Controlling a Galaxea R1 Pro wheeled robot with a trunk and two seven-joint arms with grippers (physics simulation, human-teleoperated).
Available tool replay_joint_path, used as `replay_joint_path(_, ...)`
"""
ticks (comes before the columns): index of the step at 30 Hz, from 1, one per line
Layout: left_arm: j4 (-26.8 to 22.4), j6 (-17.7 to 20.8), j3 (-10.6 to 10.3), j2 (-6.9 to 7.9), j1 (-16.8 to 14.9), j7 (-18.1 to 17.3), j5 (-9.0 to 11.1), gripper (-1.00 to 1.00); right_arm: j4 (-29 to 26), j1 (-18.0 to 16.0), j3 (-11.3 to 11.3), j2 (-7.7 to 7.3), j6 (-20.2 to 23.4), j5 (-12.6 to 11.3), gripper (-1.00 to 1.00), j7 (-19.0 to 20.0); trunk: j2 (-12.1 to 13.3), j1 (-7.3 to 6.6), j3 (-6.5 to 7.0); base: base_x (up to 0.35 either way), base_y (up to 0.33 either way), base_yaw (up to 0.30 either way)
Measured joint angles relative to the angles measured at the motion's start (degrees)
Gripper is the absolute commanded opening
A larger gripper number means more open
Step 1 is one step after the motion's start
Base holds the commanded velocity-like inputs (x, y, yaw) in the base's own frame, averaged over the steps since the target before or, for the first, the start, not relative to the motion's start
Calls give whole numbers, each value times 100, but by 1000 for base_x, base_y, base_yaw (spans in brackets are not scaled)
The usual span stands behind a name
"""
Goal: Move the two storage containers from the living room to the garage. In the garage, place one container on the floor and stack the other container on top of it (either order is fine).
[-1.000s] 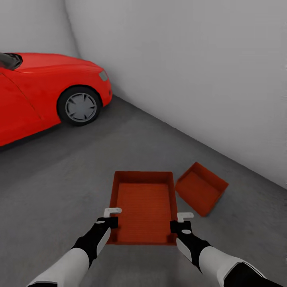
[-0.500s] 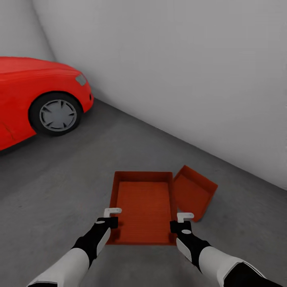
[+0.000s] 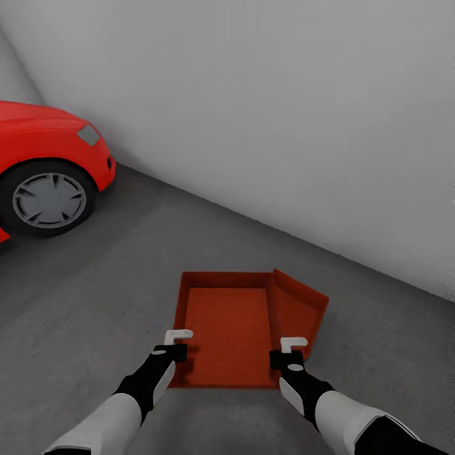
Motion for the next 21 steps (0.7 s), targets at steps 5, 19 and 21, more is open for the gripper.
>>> replay_joint_path(5, -4, 0, 3, -2, 0, 1, -4, -100, -4, 0, -1, -2, 0, 0, -100, 1, 0, 0, 0, 321, 0, -243)
replay_joint_path(19, 2, -4, 6, -3, 0, 1, -3, -100, -2, 0, 2, -2, 0, 0, -100, 0, 0, 0, 0, 321, 0, -242)
replay_joint_path(21, 6, -7, 8, -3, 0, 1, -3, -100, -1, 0, 1, -2, 0, 3, -100, 1, 0, 0, 0, 321, 0, -238)
